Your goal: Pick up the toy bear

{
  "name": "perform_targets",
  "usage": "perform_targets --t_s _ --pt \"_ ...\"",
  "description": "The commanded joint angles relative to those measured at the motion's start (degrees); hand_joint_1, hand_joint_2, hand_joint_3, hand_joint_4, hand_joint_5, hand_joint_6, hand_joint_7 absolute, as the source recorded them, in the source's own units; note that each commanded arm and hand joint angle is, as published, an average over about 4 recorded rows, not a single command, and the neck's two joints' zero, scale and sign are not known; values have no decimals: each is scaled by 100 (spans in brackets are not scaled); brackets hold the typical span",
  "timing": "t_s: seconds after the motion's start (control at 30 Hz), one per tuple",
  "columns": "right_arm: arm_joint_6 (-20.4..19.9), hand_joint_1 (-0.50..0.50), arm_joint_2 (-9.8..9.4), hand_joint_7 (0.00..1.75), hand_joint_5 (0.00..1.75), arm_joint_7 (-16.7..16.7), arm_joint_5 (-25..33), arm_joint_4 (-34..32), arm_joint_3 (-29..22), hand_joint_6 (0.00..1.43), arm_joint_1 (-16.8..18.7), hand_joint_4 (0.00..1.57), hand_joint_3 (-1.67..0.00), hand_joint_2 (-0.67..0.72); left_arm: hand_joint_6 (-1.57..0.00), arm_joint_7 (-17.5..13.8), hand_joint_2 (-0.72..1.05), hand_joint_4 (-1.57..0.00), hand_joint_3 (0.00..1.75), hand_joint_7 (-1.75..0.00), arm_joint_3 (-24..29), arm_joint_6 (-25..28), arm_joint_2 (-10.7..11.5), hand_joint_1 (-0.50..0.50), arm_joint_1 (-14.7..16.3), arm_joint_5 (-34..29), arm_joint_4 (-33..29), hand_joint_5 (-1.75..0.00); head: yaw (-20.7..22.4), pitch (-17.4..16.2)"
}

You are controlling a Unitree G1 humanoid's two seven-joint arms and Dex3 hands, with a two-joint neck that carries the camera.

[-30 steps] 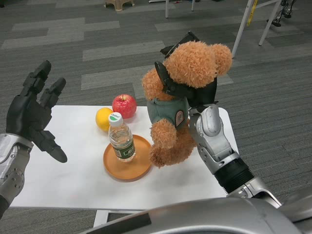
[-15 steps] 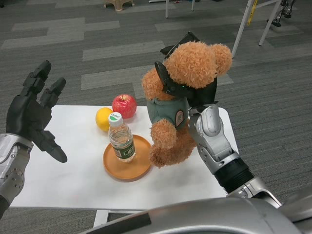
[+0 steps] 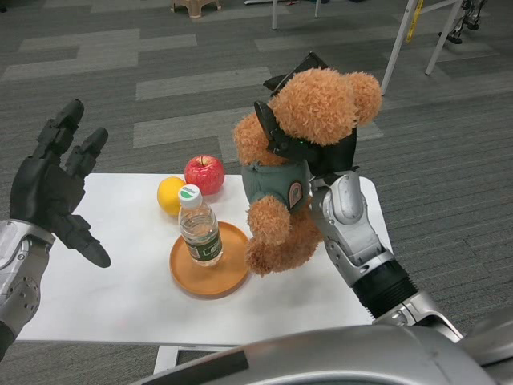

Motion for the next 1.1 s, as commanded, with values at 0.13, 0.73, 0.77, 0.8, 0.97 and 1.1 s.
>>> perform_targets --t_s 0.13,0.73,0.77,0.8,0.97,1.1 --pt "-110 -42 -27 154 155 -23 51 -118 -5 83 -9 17 -87 -60 0 22 -64 0 9 -14 63 -53 -3 -48 65 18 -67 -31 7 -1" --pt "-110 -44 -23 154 155 -23 51 -124 -5 83 -9 17 -87 -60 0 22 -64 0 9 -14 81 -70 -3 -48 89 18 -93 -36 9 23" --pt "-110 -44 -20 154 155 -23 51 -126 -5 83 -9 17 -87 -60 0 22 -64 0 9 -14 81 -70 -3 -48 89 18 -93 -36 8 24" --pt "-110 -44 -20 154 155 -23 51 -126 -5 83 -9 17 -87 -60 0 22 -64 0 7 -14 81 -70 -3 -48 89 18 -93 -36 7 25" --pt "-110 -44 -18 154 155 -23 51 -126 0 83 -9 17 -87 -60 0 22 -57 0 9 -14 81 -70 -3 -48 98 18 -93 -41 10 32" --pt "-110 -44 -18 154 155 -23 51 -129 -5 83 -9 17 -87 -60 0 22 -59 0 9 -14 81 -70 -3 -48 98 18 -95 -33 9 48"
